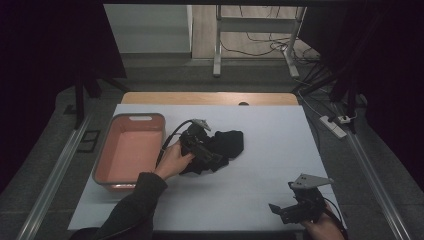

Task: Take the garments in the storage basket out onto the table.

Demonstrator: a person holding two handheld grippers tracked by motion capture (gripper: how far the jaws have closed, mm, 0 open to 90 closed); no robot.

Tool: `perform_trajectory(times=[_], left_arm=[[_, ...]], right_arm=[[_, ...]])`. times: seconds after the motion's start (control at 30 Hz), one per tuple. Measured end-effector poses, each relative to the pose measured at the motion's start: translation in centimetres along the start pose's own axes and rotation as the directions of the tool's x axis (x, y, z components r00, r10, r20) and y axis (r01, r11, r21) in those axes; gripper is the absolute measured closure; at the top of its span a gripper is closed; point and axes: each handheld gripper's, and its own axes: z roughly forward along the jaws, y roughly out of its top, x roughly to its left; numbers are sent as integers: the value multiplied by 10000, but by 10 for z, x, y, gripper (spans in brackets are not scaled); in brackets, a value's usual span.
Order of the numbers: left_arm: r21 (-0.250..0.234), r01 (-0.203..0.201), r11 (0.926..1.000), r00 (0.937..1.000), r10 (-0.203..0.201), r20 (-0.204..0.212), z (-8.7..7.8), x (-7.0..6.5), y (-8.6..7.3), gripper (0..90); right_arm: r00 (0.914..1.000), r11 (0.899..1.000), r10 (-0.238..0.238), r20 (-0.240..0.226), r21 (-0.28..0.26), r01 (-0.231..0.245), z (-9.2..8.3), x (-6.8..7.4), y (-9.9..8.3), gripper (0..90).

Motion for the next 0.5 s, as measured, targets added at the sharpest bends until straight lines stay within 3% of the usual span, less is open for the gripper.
perform_trajectory(times=[0.17, 0.27, 0.5], left_arm=[[19, -45, 10000, 10000, 46, -9, 0, -2, -6, 0], [42, -157, 9999, 9995, 158, -259, -3, -5, -11, 0], [-162, 68, 9998, 9994, -73, -344, -10, -6, -20, 0]], right_arm=[[10000, 10000, 43, -2, -53, -43, -1, 0, 0, 6], [10000, 10000, 38, 3, -90, -38, -1, 0, 0, 6], [9999, 9996, 142, -22, -246, -143, -2, -1, -1, 6]])
